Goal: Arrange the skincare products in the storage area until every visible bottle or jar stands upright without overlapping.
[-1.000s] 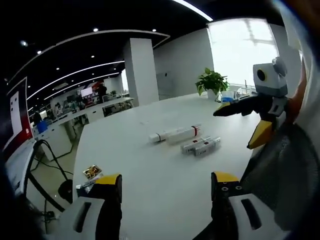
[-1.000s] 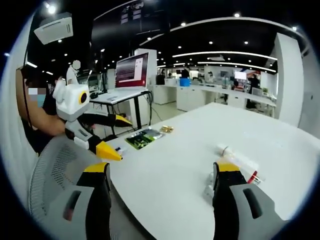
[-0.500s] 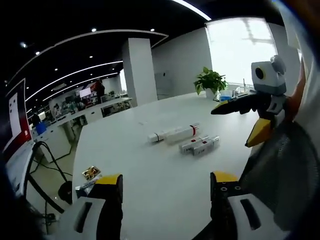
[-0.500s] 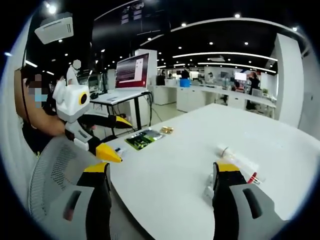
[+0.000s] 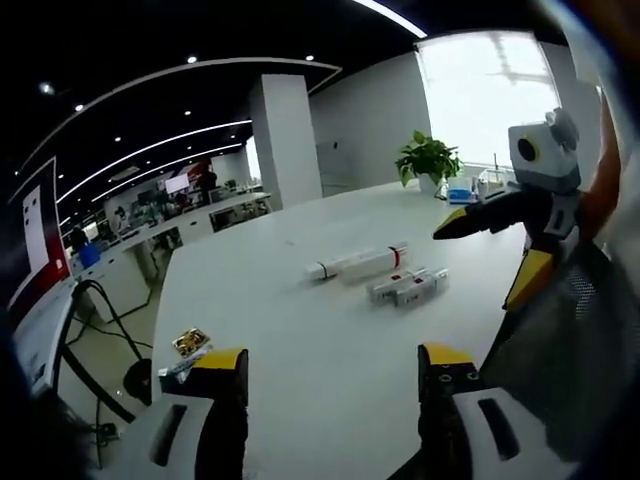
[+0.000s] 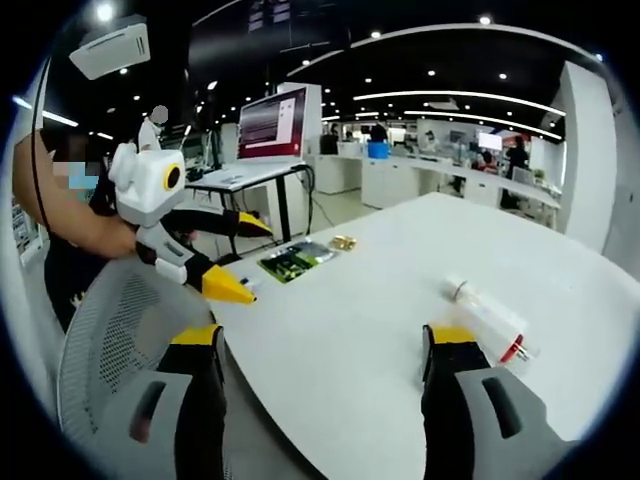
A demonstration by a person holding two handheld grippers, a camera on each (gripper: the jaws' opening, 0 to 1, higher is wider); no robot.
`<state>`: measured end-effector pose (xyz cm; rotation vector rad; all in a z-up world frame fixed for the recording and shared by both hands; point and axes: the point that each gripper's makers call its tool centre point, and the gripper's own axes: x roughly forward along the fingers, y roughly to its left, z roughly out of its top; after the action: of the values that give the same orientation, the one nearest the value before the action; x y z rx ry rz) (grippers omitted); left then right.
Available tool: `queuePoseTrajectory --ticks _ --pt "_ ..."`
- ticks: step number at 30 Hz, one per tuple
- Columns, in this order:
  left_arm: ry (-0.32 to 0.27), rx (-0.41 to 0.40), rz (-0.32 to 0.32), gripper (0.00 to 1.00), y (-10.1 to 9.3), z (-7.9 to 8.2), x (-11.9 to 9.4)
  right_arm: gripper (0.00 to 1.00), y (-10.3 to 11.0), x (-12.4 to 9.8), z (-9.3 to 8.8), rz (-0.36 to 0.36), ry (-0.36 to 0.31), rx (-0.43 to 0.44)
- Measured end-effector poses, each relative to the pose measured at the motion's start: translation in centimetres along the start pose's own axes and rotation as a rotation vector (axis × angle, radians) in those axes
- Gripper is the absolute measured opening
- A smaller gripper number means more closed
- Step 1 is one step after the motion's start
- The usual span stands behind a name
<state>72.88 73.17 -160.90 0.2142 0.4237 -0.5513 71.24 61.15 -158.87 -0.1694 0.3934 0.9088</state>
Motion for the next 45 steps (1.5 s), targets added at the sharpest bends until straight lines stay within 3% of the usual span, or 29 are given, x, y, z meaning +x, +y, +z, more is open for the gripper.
queuePoseTrajectory --ticks 5,16,19,25,42,45 --pt "0.054 0.003 0.023 0.67 0.4 -1.0 0.3 0.74 0.6 0.1 -0.2 0.024 0.014 -0.022" --pt "0.124 0.019 0.052 0.61 0.8 -2.1 0.2 0.72 1.1 -0.3 0.7 0.026 -0.028 -0.056" --pt "0.111 0.020 0.063 0.59 0.8 -1.9 0.0 0.70 1.5 -0.6 1.5 0.036 -0.065 -0.071" --pt "0.111 0.010 0.075 0.59 1.1 -1.9 -0.2 0.69 1.6 -0.7 1.6 0.018 -0.070 -0.121" --pt "0.110 0.002 0.075 0.58 1.1 -2.0 -0.3 0.67 1.7 -0.3 0.8 0.024 -0.029 -0.131" --pt "0.067 0.004 0.075 0.58 1.1 -1.2 -0.4 0.66 1.2 -0.4 0.7 -0.001 -0.027 -0.118"
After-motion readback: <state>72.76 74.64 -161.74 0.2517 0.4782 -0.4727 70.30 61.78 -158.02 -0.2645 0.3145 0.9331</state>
